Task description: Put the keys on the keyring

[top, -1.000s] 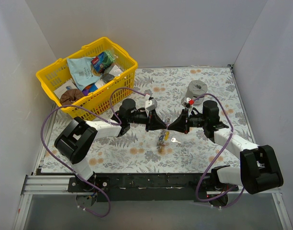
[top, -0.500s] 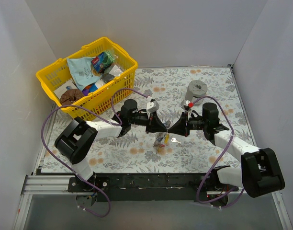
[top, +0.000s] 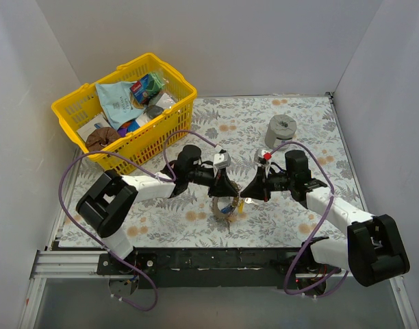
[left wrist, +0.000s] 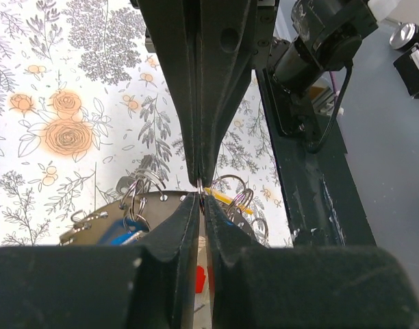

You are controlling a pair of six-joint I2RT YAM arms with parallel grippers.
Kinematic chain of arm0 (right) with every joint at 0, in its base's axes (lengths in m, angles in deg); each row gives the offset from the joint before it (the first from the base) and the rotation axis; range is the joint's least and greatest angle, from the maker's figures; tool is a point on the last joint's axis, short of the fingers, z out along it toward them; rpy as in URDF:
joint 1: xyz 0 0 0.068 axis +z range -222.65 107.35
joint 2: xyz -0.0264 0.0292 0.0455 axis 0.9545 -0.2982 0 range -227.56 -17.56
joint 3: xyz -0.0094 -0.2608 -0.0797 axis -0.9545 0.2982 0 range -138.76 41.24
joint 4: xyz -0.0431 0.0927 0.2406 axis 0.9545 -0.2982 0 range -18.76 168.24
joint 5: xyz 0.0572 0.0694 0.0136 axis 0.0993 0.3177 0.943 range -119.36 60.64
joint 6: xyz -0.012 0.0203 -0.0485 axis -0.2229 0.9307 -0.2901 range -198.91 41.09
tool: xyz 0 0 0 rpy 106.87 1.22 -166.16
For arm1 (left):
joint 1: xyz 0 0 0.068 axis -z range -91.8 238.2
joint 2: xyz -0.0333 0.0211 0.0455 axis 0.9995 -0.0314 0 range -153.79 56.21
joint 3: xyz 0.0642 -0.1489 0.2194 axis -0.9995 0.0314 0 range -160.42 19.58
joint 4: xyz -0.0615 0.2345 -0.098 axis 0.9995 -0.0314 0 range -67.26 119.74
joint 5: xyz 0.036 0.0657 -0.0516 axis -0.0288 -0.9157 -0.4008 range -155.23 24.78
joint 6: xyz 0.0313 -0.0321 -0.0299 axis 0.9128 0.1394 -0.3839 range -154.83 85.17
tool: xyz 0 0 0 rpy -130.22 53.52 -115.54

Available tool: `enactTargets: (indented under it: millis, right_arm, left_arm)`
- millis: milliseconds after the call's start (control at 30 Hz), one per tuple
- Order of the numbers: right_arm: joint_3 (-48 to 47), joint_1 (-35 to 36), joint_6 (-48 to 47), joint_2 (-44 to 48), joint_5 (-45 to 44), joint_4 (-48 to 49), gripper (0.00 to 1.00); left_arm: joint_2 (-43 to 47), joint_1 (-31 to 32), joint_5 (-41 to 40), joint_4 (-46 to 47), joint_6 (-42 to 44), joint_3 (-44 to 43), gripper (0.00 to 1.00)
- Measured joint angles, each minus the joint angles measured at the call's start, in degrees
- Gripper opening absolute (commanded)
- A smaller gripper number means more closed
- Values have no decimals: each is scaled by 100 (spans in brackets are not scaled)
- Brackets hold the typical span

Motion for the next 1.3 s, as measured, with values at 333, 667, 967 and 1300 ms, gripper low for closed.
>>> enactTargets:
  millis: [333, 667, 967, 1300]
  right_arm:
    - [-76, 151, -203, 33, -400, -531, 1]
    - [-400, 380, -437, 33, -833, -1049, 1]
    - [-660, 647, -662, 33, -1246, -1552, 1]
    - [-820, 772, -876, 33, -1668, -1974, 1]
  left_arm:
    - [96, 37, -20, -494, 310, 7, 25]
    - [98, 170, -103, -903, 535, -201, 32]
    - [48, 219, -197, -1150, 645, -450, 8]
    - [-225, 234, -304, -1722, 815, -898, 24]
